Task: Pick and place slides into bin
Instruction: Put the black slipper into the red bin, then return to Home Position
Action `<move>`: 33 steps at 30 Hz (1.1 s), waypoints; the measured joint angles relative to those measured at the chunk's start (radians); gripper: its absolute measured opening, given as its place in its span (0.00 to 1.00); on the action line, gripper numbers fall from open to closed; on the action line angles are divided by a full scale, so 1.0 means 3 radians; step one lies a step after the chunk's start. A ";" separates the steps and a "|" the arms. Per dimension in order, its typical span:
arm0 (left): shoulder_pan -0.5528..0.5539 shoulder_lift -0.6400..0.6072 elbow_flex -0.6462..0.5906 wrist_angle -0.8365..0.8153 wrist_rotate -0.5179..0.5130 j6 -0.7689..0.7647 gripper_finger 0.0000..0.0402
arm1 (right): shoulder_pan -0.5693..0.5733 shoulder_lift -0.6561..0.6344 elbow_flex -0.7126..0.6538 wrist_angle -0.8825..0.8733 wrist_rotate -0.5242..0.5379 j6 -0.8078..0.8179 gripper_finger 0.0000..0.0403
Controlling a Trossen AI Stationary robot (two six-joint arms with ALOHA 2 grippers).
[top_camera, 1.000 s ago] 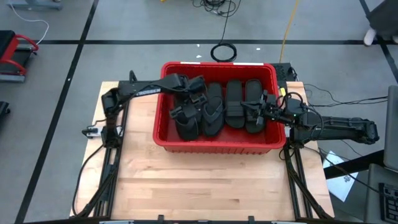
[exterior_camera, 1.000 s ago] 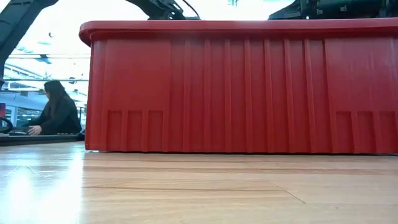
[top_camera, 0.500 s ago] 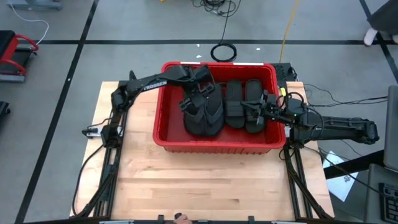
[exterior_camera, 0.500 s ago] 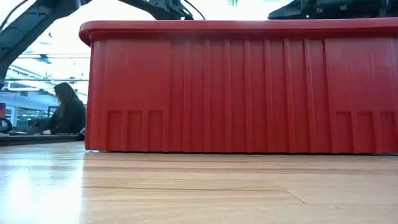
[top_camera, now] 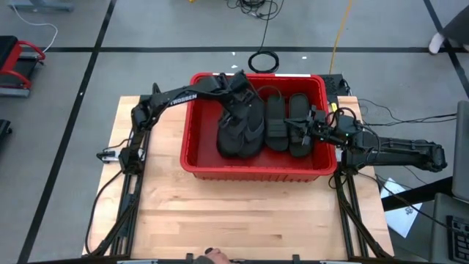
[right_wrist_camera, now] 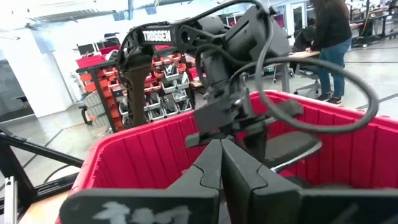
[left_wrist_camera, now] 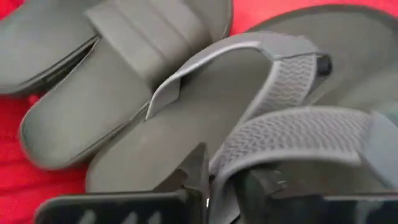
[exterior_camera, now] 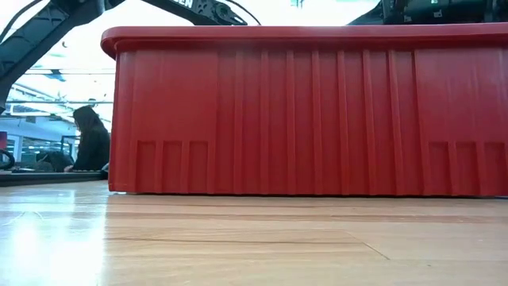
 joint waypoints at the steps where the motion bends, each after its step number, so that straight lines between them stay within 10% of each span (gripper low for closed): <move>1: 0.0017 -0.0006 0.0017 -0.0011 0.0000 -0.0037 0.17 | 0.0000 0.0000 0.0000 -0.0001 0.0000 0.0000 0.00; 13: 0.0086 -0.0010 0.0039 -0.0155 -0.0006 -0.0595 0.46 | 0.0000 0.0000 0.0000 -0.0014 0.0003 0.0079 0.00; 33: 0.0085 -0.0013 0.0039 -0.0492 -0.0284 0.0040 0.40 | 0.0004 0.0000 0.0000 -0.0011 -0.0003 0.0153 0.00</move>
